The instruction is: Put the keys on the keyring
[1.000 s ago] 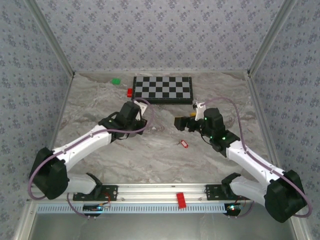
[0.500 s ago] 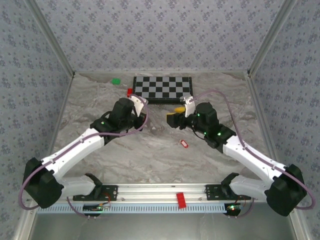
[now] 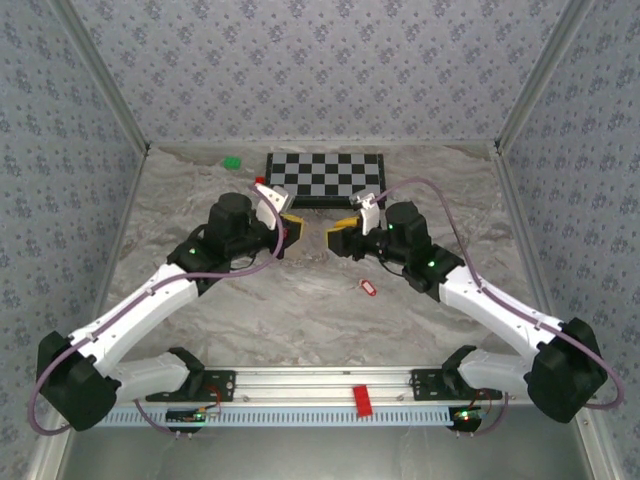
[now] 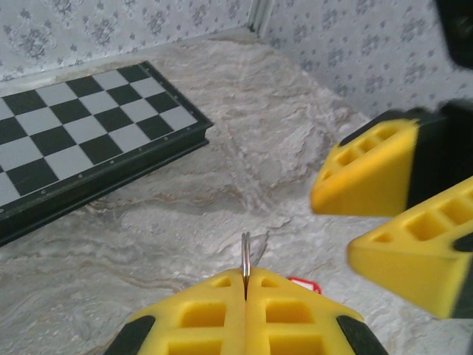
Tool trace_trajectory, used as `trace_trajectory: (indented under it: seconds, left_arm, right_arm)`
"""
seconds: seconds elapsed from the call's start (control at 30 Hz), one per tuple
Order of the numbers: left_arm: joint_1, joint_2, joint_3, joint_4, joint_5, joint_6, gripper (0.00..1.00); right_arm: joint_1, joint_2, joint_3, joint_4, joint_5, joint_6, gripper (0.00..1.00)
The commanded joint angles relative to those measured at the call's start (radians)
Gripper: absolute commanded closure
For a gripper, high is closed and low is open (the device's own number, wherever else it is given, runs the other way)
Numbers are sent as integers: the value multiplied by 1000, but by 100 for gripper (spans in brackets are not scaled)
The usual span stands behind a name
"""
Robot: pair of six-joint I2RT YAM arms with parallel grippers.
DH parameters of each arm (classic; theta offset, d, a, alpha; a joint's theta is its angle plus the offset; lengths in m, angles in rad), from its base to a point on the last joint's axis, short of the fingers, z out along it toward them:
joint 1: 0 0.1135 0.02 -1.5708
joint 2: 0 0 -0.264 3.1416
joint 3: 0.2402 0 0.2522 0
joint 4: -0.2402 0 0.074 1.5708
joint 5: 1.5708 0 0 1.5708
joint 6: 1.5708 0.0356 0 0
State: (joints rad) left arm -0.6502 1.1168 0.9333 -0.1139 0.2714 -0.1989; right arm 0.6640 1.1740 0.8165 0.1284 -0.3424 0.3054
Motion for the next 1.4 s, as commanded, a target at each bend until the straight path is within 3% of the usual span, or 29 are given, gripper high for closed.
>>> trace_trajectory:
  seconds: [0.0,0.7,0.87,1.13,1.37]
  left_arm:
    - [18,-49,4,109,101,-47,100]
    - [33,-60,-7,94,164,-25,100]
    - [33,-62,-15,121,183,-39,100]
    - [34,-48,-45,249,189,-131,100]
    - [36,-43,-91,390,156,-276,100]
  right_arm:
    - [10,18,44,17,-35,-6,58]
    - [-52,-65,43,-6,65,-20,56]
    - [-51,-48,53,-9,0,-23,57]
    - [62,6,65,20,-53,-75,53]
    - [73,11,66,15,-28,-60,54]
